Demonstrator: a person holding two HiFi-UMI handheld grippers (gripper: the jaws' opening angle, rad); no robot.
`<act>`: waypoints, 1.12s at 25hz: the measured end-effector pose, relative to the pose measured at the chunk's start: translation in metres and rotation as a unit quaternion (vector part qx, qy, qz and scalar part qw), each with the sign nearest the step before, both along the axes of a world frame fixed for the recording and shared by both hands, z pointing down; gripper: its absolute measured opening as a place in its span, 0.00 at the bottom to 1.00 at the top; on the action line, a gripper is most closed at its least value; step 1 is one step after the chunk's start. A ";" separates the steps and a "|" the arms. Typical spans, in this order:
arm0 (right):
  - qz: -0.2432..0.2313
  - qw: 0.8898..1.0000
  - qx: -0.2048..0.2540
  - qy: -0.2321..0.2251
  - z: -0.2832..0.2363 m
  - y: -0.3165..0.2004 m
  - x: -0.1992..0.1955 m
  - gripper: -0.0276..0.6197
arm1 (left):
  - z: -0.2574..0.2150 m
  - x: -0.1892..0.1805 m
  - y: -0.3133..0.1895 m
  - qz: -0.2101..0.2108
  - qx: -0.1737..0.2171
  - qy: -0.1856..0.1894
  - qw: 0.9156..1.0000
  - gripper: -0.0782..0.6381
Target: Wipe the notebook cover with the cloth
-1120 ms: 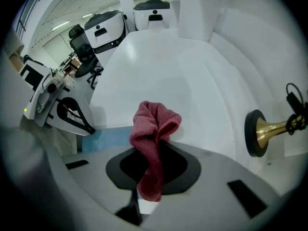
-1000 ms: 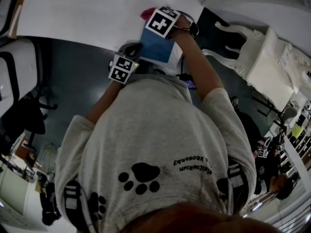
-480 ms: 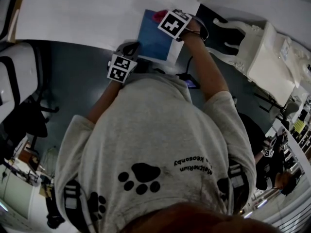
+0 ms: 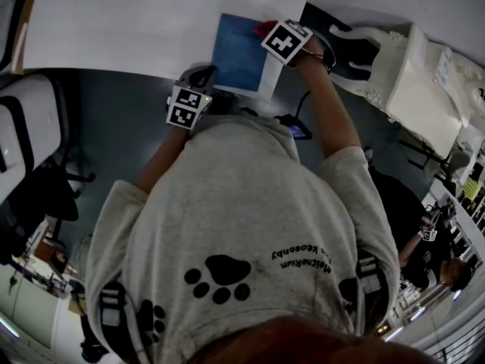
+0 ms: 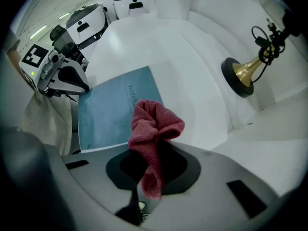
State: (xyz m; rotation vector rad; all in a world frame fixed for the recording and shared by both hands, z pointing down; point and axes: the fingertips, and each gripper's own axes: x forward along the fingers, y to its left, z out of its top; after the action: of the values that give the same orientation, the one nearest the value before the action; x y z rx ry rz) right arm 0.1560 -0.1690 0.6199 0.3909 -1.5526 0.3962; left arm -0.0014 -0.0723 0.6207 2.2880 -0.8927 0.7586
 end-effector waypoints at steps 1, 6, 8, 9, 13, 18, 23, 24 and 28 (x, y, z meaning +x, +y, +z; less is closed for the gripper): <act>0.006 1.000 0.001 0.002 0.001 0.001 0.005 0.14 | 0.000 0.000 0.001 0.001 0.000 0.000 1.000 0.13; 0.033 0.999 0.002 0.021 0.004 0.009 0.031 0.14 | 0.001 -0.001 0.004 0.004 0.002 -0.002 1.000 0.13; 0.044 0.999 0.004 0.029 0.003 0.011 0.040 0.14 | 0.001 -0.001 0.006 0.005 0.001 -0.001 1.000 0.13; 0.048 0.998 0.004 0.030 0.002 0.012 0.044 0.14 | 0.000 -0.001 0.007 0.005 0.001 -0.001 1.000 0.13; 0.069 0.997 0.008 0.032 -0.005 0.018 0.054 0.14 | 0.000 -0.001 0.010 0.007 0.000 0.000 1.000 0.13; 0.089 0.995 0.027 -0.026 -0.022 0.018 0.030 0.14 | 0.001 -0.002 0.012 0.006 -0.001 0.003 1.000 0.13; 0.057 0.992 0.050 -0.101 -0.039 0.014 -0.031 0.14 | 0.001 -0.002 0.011 0.001 -0.003 0.010 1.000 0.13; 0.047 0.991 0.054 -0.110 -0.041 0.013 -0.042 0.14 | 0.001 -0.002 0.011 0.001 -0.003 0.010 1.000 0.13; -0.001 0.989 0.058 -0.134 -0.047 0.014 -0.085 0.14 | 0.000 -0.002 0.011 0.001 -0.005 0.011 1.000 0.13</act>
State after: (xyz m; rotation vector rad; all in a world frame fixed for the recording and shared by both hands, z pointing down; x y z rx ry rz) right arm 0.0707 -0.1548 0.5730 0.4393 -1.8442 0.3685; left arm -0.0033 -0.0617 0.6212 2.2856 -0.8744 0.7364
